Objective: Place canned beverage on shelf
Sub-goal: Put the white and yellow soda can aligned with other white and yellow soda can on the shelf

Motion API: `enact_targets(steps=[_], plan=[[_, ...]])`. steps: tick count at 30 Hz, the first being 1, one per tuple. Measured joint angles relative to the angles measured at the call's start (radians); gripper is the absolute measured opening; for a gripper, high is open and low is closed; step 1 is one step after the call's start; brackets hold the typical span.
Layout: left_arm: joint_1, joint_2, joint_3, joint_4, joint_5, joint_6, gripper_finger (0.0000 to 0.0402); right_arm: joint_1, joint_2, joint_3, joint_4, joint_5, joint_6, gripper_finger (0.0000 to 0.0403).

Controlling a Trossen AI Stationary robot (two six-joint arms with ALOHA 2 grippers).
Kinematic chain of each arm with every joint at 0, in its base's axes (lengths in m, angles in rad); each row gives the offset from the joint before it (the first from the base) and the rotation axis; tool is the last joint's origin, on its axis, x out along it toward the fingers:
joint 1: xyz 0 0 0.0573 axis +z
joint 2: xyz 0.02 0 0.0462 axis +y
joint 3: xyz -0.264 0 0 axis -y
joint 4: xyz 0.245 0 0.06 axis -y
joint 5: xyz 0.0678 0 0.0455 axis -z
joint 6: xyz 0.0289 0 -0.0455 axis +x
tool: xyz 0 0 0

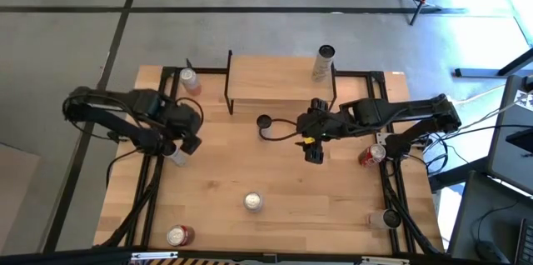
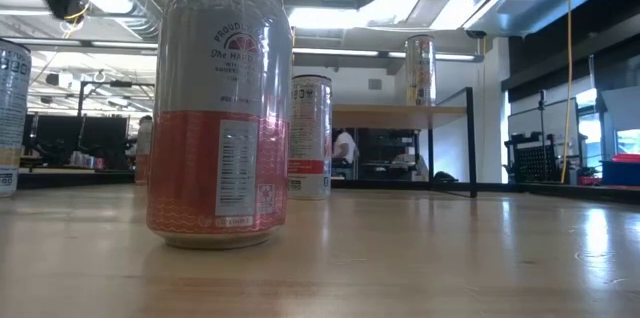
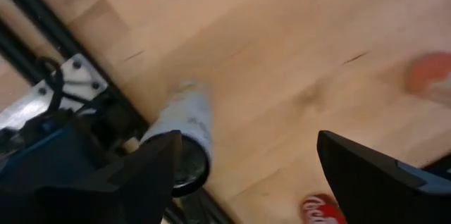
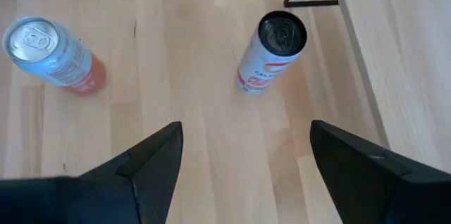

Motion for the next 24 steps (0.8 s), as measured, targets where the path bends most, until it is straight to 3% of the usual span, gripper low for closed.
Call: enact_targets(steps=[10,20,24], plan=[[-0.046,-0.001,-0.121,0.0,-0.011,-0.008,0.0325,0.0,0.0,0.0,0.0,0.01,-0.023,0.0298],[-0.051,-0.001,-0.146,0.0,-0.067,0.146,0.0325,0.0,0.0,0.0,0.018,0.01,-0.024,0.0298],[-0.025,-0.001,-0.146,0.0,0.03,0.238,0.0325,0.0,0.0,0.0,0.051,0.01,-0.024,0.0298]])
